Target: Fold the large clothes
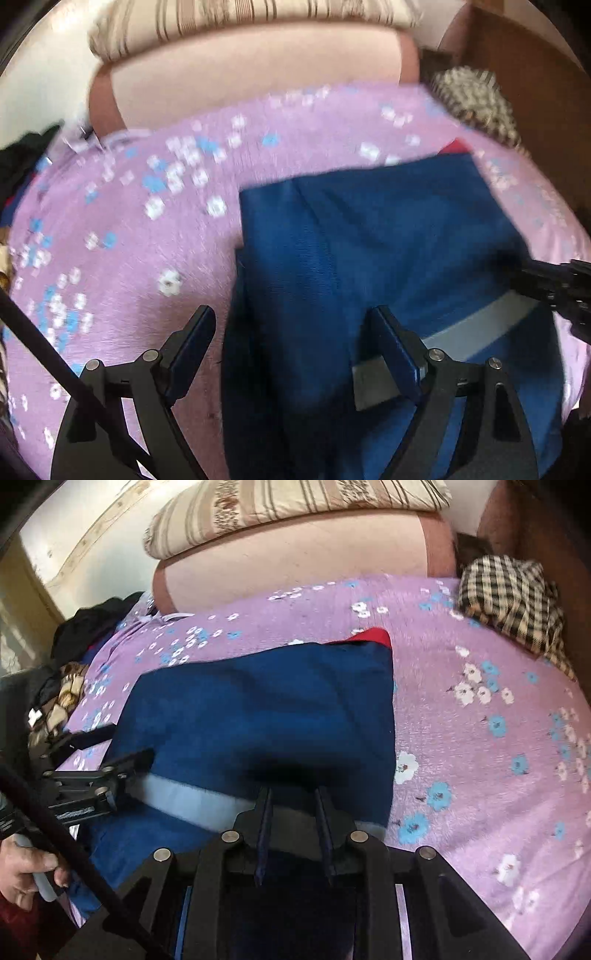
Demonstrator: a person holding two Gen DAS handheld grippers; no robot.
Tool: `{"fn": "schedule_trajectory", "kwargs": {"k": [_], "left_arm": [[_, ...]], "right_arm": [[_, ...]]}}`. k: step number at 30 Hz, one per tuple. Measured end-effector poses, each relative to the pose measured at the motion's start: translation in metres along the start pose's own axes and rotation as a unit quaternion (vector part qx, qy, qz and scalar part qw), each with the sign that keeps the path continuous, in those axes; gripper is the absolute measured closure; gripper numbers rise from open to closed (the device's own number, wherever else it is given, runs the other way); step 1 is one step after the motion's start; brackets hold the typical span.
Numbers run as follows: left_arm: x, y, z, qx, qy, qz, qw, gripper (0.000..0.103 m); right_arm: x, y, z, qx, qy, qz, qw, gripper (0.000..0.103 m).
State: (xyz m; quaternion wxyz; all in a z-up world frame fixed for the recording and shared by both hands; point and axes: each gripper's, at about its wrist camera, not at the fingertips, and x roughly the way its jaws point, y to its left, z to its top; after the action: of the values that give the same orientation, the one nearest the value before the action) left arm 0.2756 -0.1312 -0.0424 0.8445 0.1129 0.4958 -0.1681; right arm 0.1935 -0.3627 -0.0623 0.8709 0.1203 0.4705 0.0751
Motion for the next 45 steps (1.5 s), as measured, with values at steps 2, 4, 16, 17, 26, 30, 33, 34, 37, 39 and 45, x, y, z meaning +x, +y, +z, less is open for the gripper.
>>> {"fn": "schedule_trajectory", "kwargs": {"k": [2, 4, 16, 17, 26, 30, 33, 34, 37, 39, 45], "left_arm": [[0.009, 0.005, 0.002, -0.015, 0.005, -0.008, 0.9999, 0.01], [0.007, 0.009, 0.003, -0.022, 0.007, -0.014, 0.9996, 0.01], [-0.098, -0.012, -0.095, -0.004, -0.097, 0.029, 0.9949, 0.01], [-0.1, -0.017, -0.104, -0.004, -0.1, 0.035, 0.9944, 0.01], [-0.074, -0.019, -0.145, -0.032, -0.093, 0.042, 0.9942, 0.008], [-0.071, -0.019, -0.149, -0.027, -0.104, 0.048, 0.993, 0.007], [-0.069, -0.017, -0.152, -0.032, -0.114, 0.044, 0.992, 0.007], [-0.069, -0.017, -0.152, -0.032, -0.115, 0.043, 0.992, 0.007], [-0.069, -0.015, -0.152, -0.034, -0.116, 0.039, 0.9919, 0.007], [-0.069, -0.016, -0.153, -0.032, -0.118, 0.041, 0.9916, 0.007], [-0.073, -0.019, -0.154, -0.026, -0.125, 0.054, 0.9903, 0.007]], "right_arm": [[0.007, -0.003, -0.002, 0.011, 0.01, 0.002, 1.0, 0.077], [0.013, -0.002, -0.004, -0.001, 0.02, -0.003, 1.0, 0.076], [-0.082, 0.057, -0.086, -0.047, -0.016, 0.002, 0.999, 0.065], [-0.085, 0.059, -0.096, -0.048, -0.015, 0.0, 0.999, 0.065], [-0.076, 0.067, -0.148, -0.046, -0.013, -0.036, 0.998, 0.065], [-0.061, 0.061, -0.157, -0.039, -0.024, -0.032, 0.998, 0.064], [-0.058, 0.065, -0.161, -0.051, -0.035, -0.041, 0.997, 0.064], [-0.058, 0.064, -0.162, -0.05, -0.038, -0.04, 0.997, 0.064], [-0.056, 0.063, -0.165, -0.052, -0.046, -0.036, 0.997, 0.064], [-0.056, 0.064, -0.166, -0.051, -0.05, -0.038, 0.997, 0.064], [-0.057, 0.065, -0.166, -0.049, -0.054, -0.045, 0.996, 0.064]]}}
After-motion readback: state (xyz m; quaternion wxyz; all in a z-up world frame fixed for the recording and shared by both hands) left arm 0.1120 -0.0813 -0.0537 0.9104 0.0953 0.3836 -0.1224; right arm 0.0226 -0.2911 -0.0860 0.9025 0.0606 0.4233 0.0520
